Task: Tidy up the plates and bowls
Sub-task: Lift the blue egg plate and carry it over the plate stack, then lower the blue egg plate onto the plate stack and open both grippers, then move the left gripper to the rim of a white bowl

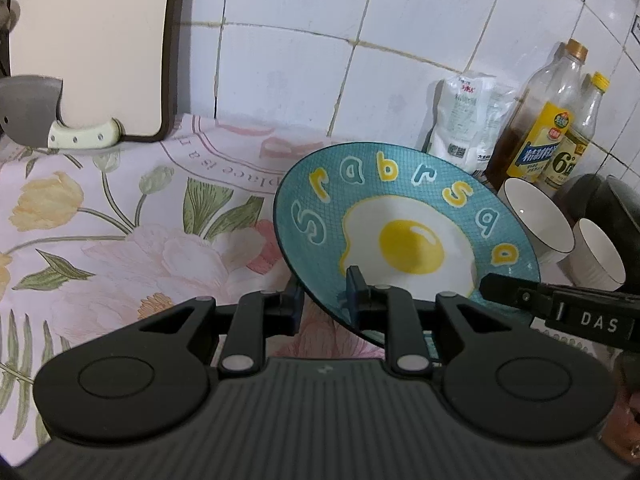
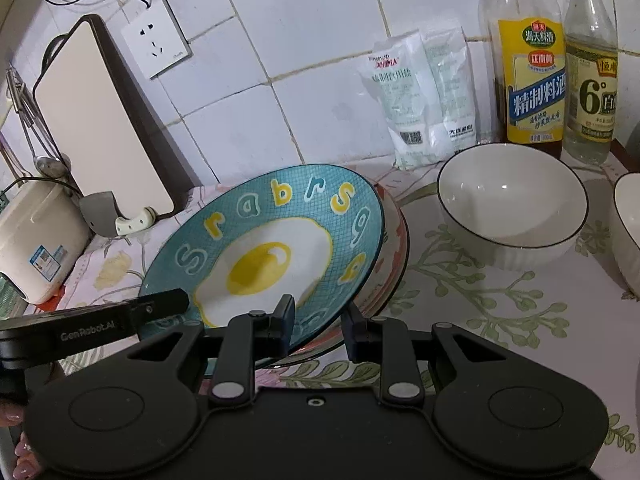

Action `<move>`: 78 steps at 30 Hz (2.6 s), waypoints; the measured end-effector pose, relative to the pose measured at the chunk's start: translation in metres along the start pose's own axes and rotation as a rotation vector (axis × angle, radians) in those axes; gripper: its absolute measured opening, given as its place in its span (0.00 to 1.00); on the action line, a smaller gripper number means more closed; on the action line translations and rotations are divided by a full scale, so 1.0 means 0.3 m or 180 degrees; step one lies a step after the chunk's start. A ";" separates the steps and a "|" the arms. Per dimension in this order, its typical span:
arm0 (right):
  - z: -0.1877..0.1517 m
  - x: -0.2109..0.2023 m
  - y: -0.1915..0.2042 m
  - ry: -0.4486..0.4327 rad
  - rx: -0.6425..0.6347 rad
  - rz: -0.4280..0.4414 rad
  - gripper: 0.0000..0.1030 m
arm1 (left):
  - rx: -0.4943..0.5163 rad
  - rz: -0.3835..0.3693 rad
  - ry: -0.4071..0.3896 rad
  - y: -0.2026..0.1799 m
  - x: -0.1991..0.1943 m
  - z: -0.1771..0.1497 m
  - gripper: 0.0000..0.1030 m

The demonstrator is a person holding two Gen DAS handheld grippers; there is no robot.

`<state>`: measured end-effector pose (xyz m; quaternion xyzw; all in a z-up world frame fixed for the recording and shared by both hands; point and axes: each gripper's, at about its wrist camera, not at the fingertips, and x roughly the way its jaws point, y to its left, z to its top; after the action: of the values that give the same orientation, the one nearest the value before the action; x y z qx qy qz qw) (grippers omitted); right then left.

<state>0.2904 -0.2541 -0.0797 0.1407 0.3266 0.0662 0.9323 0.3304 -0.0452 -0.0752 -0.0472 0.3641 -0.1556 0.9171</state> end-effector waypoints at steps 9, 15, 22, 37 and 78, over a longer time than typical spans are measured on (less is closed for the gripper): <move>-0.002 0.004 0.014 -0.0049 -0.0180 -0.0226 0.30 | -0.0114 -0.0096 0.0132 0.009 0.024 -0.001 0.21; -0.013 0.026 0.029 -0.0095 -0.0366 -0.0471 0.32 | -0.0038 -0.0032 0.0146 -0.010 0.023 0.001 0.23; -0.026 0.044 0.030 -0.0251 -0.0579 -0.0619 0.32 | 0.0120 0.0137 0.0230 -0.048 0.034 0.015 0.24; -0.058 -0.003 0.022 -0.0597 -0.0740 -0.0645 0.45 | 0.0342 0.0395 -0.0037 -0.093 -0.102 -0.013 0.50; -0.407 -0.825 -0.329 -0.0739 -0.1055 -0.0590 0.92 | 0.1037 -0.1010 0.0106 -0.670 -0.413 -0.266 0.73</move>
<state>0.0243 -0.3745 -0.0549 -0.0385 0.2133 0.0163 0.9761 0.1404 -0.1938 -0.0123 0.0474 0.3373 -0.3554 0.8704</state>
